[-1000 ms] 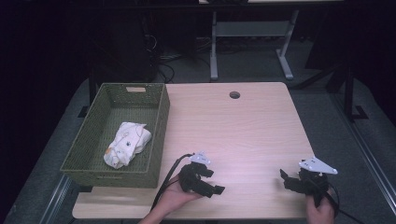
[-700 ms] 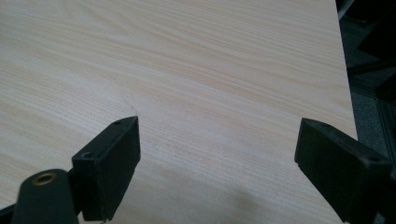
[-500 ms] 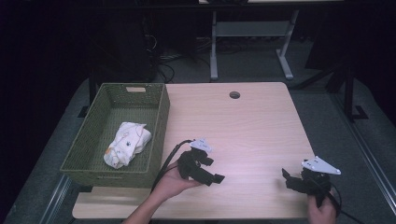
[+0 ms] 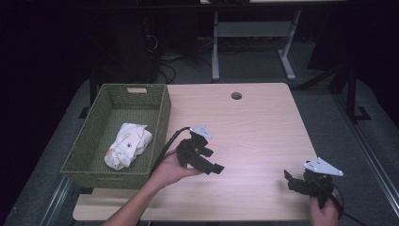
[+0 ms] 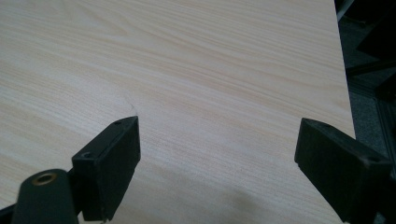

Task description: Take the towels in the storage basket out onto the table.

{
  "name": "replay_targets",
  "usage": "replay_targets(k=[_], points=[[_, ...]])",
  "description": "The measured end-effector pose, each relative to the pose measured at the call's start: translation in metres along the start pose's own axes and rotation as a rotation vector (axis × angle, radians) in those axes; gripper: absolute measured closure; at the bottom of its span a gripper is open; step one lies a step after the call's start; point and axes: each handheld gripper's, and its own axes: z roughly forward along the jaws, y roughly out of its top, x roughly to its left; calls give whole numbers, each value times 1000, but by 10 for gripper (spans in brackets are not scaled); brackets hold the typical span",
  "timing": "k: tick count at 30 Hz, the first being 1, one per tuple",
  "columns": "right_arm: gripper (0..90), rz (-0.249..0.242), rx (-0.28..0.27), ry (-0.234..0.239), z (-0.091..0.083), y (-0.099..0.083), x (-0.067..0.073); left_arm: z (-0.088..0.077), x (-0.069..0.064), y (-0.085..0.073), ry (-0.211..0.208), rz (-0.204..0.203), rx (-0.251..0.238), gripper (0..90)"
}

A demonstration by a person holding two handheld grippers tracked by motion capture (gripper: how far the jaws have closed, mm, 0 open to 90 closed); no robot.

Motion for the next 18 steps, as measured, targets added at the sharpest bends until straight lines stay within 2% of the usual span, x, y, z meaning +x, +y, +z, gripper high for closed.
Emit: replay_targets(k=[5,8,15,18], points=[[139,-2,-1,0,0,0,0,-11,4,6,6,5,-1,220],[139,-3,0,-1,0,0,0,-17,7,9,-6,-7,-3,219],[139,-2,2,-3,0,0,0,-31,12,16,5,-8,21,223],[139,-1,2,-2,0,0,0,-37,15,18,-9,-22,13,227]])
